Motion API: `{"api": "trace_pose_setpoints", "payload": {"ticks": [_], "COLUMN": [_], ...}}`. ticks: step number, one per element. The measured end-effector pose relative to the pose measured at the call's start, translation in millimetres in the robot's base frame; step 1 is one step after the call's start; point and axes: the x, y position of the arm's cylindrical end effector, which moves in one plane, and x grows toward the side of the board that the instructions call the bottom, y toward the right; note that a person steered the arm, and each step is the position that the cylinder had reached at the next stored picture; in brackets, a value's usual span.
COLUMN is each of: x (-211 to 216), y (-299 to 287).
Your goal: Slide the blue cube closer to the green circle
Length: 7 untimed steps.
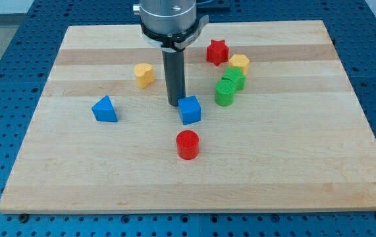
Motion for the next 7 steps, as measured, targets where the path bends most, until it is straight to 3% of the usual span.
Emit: {"api": "trace_pose_setpoints", "payload": {"ticks": [3, 7], "x": [18.6, 29.3], "y": [-26.2, -12.5]}}
